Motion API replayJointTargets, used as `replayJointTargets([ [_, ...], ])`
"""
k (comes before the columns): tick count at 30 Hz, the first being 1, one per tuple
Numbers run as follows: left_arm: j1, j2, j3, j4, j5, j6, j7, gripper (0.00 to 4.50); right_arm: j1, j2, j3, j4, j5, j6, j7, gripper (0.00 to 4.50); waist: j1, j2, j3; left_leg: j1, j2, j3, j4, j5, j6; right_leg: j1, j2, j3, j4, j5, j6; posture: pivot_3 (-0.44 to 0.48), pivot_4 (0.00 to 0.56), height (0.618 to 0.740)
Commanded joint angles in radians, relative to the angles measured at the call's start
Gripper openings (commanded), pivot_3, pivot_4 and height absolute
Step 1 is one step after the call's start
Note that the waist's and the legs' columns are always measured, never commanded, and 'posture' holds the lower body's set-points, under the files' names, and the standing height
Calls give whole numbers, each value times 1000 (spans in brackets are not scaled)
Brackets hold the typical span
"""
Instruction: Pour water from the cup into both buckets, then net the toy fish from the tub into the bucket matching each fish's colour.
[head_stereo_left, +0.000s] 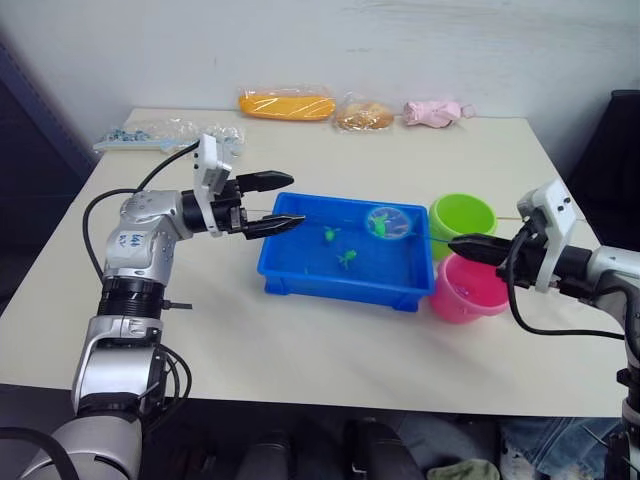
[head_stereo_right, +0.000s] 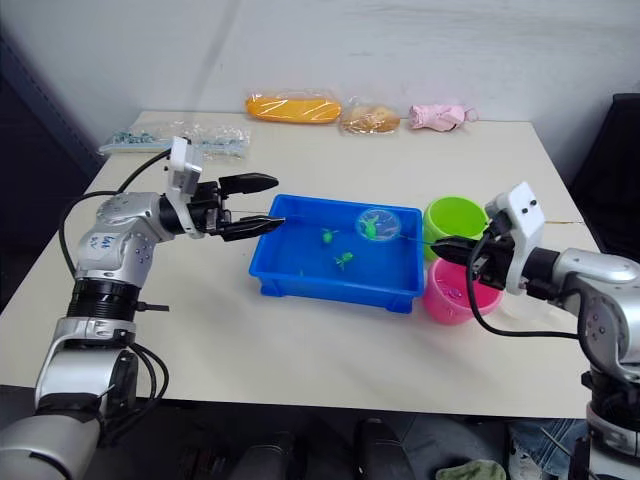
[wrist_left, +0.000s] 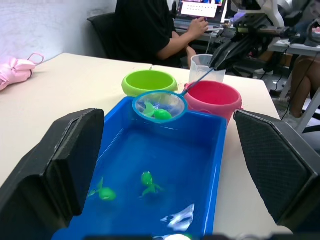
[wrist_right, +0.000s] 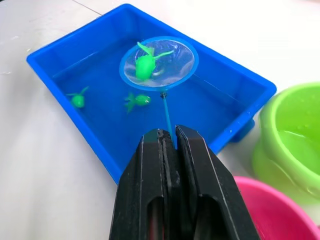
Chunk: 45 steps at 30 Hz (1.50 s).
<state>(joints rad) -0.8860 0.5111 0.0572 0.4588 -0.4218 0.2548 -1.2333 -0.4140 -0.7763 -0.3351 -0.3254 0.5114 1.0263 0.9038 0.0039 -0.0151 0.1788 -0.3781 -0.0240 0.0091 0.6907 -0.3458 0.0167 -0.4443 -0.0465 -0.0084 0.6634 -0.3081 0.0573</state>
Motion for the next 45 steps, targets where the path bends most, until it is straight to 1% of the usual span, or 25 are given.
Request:
replayJointTargets([
  [1, -51, -60, -15, 45, 33, -68, 44, 4483, 58, 28, -88, -128, 39, -24, -81, 0, 0, 0, 0, 0, 0, 0, 1, 0, 0, 0, 0, 0, 0, 0, 0, 0, 150, 740],
  [4, -72, -90, -22, 79, 46, -83, 59, 4483, 90, 35, -147, -173, 60, -14, -126, 0, -1, 0, 0, 0, 0, 0, 2, 0, 0, 0, 0, 1, 0, 0, 0, 0, 150, 740],
  [8, -92, -115, -15, 108, 40, -64, 75, 4483, 141, 11, -245, -207, 96, 3, -169, 0, 0, 0, 0, 0, 0, 1, 2, 0, 0, 0, 1, 1, 0, 0, 0, 0, 150, 740],
  [11, -87, -125, -10, 99, 31, -56, 79, 4483, 179, -22, -323, -200, 98, -6, -188, 0, 7, 0, 0, 0, 0, 1, 2, 0, 0, 0, 1, 1, 0, 0, 0, 0, 150, 740],
  [14, -85, -136, -9, 105, 34, -67, 87, 4483, 209, -55, -348, -173, 70, -42, -209, 0, 10, 0, 0, 0, 0, 1, 2, 0, 0, 0, 1, 2, 0, 0, 0, 0, 150, 740],
  [16, -89, -145, -9, 113, 38, -75, 92, 4483, 223, -74, -331, -149, 30, -86, -228, 0, 12, 0, 0, 1, 0, 2, 3, 0, 0, 0, 1, 2, 0, 0, 0, 0, 150, 740],
  [20, -103, -167, -11, 132, 46, -100, 99, 4483, 268, -124, -223, -85, -109, -246, -253, 0, 14, 0, 0, 1, 0, 3, 3, 0, 0, 0, 2, 4, 0, 0, 1, 0, 150, 740],
  [23, -106, -172, -12, 139, 46, -109, 100, 4483, 270, -126, -167, -52, -181, -333, -288, 0, 14, 0, 0, 2, 0, 4, 3, 0, 0, 0, 2, 4, 0, 0, 1, 0, 150, 740],
  [29, -67, -168, -21, 97, 44, -94, 89, 4483, 288, -155, -37, 2, -370, -525, -341, 0, 17, 0, 0, 2, 0, 5, 3, 0, 0, 0, 2, 5, 1, 1, 1, 0, 150, 740],
  [32, -53, -166, -21, 79, 41, -86, 89, 4483, 318, -210, 40, 20, -499, -645, -344, 0, 18, 0, 0, 2, 0, 5, 3, 0, 0, 0, 2, 5, 0, 1, 1, 0, 150, 740],
  [33, -47, -167, -21, 70, 38, -79, 91, 4483, 319, -225, 60, 28, -547, -673, -366, 0, 18, 0, 0, 2, 0, 5, 3, 0, 0, 0, 2, 5, 0, 1, 1, 0, 150, 740],
  [36, -24, -174, -24, 37, 33, -64, 98, 4483, 312, -256, 97, 59, -659, -749, -415, 0, 18, 0, 0, 2, 0, 5, 3, 0, 0, 0, 2, 6, 0, 1, 1, 0, 150, 740],
  [45, 37, -195, -24, -36, 22, -58, 114, 4483, 345, -340, 143, 157, -969, -1039, -576, 0, 17, 0, 0, 2, 0, 6, 4, 0, 0, 0, 3, 6, 1, 1, 1, 0, 150, 740],
])
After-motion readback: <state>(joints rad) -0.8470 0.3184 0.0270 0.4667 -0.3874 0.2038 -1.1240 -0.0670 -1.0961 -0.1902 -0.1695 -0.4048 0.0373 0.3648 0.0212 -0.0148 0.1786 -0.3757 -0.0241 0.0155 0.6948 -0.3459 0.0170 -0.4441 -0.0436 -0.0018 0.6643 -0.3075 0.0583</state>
